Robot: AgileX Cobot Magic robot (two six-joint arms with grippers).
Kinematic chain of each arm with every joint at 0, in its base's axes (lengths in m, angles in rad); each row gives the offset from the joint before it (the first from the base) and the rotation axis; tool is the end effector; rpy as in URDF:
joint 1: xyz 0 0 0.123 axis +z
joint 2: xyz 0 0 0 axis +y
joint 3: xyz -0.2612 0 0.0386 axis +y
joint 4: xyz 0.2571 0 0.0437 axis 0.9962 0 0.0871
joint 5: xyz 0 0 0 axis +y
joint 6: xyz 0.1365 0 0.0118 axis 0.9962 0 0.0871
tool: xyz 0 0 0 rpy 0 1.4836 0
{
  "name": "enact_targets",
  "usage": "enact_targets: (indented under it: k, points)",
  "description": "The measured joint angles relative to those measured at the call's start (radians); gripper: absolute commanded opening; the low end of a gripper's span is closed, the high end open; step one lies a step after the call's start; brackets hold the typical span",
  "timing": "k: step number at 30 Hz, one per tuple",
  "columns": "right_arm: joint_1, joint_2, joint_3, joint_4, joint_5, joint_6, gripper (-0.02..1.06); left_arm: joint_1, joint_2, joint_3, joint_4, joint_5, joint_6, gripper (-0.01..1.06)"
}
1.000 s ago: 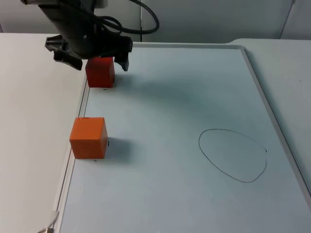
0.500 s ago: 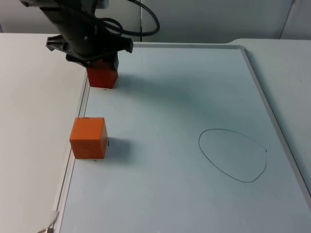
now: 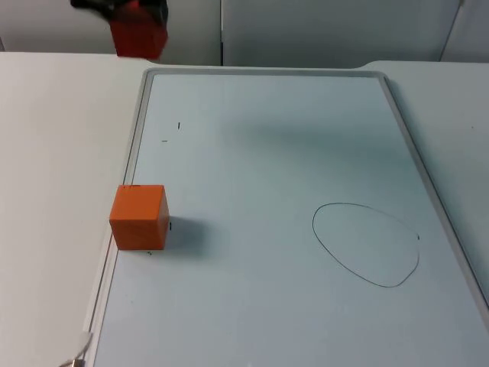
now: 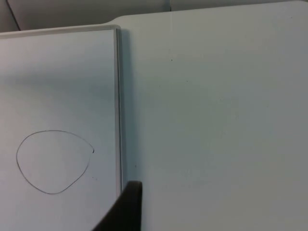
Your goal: Pick up one cube with the left hand and another cube with the right hand. First place the cube in the right hand at the target position, then stack the cube in the left hand on top.
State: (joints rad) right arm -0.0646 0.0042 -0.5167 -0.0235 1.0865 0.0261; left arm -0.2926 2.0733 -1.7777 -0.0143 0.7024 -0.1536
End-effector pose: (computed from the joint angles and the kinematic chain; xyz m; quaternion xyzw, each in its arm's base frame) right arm 0.0623 -0.0069 0.2627 0.0395 0.8557 -0.0217 0.5155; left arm 0.4805 -0.1461 0.1919 0.0620 0.9440 -0.0777 0.3146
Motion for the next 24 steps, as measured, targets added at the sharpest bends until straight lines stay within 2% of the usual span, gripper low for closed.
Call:
enact_targets:
  k: [2,3,8,12,19,21,24]
  points:
    - [0.000,0.000,0.000,0.000,0.000,0.000,1.04,0.000,-0.087,0.000,0.004,0.081,0.037,0.20]
    - [0.000,0.000,0.000,0.000,0.000,0.000,1.04,0.000,-0.087,0.000,0.004,0.081,0.037,0.20]
    - [0.000,0.000,0.000,0.000,0.000,0.000,1.04,0.000,-0.269,0.000,0.014,0.309,0.125,0.20]
    - [0.000,0.000,0.000,0.000,0.000,0.000,1.04,0.000,-0.372,0.000,0.014,0.372,0.146,0.20]
    - [0.000,0.000,0.000,0.000,0.000,0.000,1.04,0.000,-0.529,0.017,0.014,0.438,0.180,0.20]
    - [0.000,0.000,0.000,0.000,0.000,0.000,1.04,0.000,-0.589,0.077,0.014,0.436,0.184,0.20]
    - [0.000,0.000,0.000,0.000,0.000,0.000,1.04,0.000,-0.695,0.224,-0.001,0.381,0.189,0.20]
